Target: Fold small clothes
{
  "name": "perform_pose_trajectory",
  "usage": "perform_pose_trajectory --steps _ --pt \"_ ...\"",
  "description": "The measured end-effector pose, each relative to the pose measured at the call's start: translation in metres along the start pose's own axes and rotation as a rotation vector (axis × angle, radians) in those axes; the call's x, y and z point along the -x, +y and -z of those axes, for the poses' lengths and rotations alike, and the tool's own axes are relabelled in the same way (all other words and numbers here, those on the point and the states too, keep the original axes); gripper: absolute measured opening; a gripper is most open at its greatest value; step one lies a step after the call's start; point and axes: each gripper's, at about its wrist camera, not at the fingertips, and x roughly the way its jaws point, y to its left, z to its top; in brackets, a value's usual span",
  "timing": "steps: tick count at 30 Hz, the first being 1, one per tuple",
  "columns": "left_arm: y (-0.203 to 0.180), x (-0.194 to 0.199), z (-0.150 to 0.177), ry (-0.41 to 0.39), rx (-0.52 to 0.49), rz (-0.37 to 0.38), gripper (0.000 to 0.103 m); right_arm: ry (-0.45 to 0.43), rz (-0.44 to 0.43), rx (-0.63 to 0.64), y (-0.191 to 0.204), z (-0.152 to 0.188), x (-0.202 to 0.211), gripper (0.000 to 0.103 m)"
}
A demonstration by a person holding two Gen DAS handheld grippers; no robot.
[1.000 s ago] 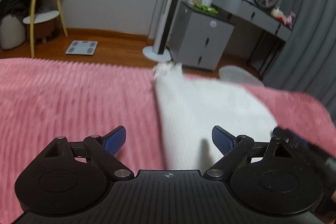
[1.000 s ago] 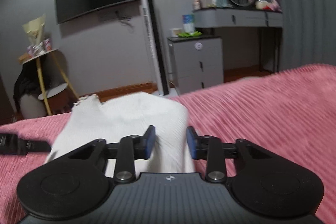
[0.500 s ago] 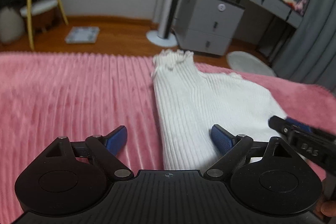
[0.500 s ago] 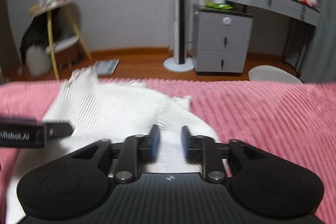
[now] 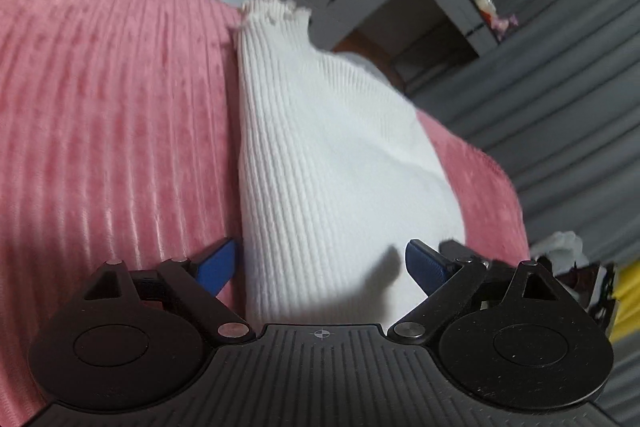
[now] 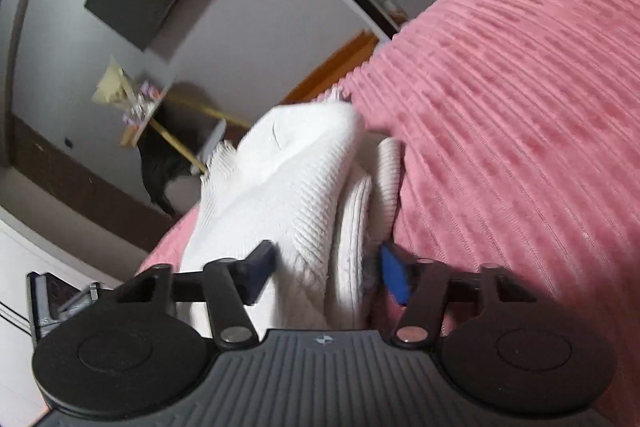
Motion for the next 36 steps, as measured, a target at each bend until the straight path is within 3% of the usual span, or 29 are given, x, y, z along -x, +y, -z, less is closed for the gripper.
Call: perform_pose_trajectory --steps 5,6,8,11,13,15,24,32,36 --pt "0.004 -0.005 0.000 -0.032 0.070 0.023 0.088 0.061 -0.055 -0.104 -0.016 -0.011 -0.017 0.060" --pt "0.003 -0.008 -0.001 -0.035 0.079 0.038 0.083 0.064 -0.066 -0.120 -0.017 -0.009 -0.019 0.061" --pt "0.000 -0.013 -0.002 -0.046 0.077 0.018 0.081 0.081 -0.084 -0.125 -0.015 -0.011 -0.029 0.061" --pt "-0.004 -0.015 -0.003 -0.054 0.068 0.007 0.061 0.091 -0.085 -0.129 -0.013 -0.014 -0.039 0.057" --pt "-0.003 -0.013 -0.006 -0.061 0.084 0.018 0.048 0.081 -0.093 -0.132 -0.007 -0.011 -0.040 0.045" --pt "-0.004 -0.005 -0.004 -0.070 0.075 0.022 0.045 0.060 -0.070 -0.101 0.009 -0.011 -0.042 0.042" --pt "-0.019 0.052 -0.002 -0.124 0.055 -0.004 0.044 0.018 -0.058 0.024 0.075 -0.009 -0.014 0.040" --pt "-0.034 0.112 0.020 -0.165 -0.029 -0.137 0.044 0.024 -0.045 0.098 0.130 0.020 0.000 0.040" --pt "-0.031 0.135 0.036 -0.180 -0.017 -0.161 0.044 0.021 -0.020 0.160 0.159 0.041 0.008 0.040"
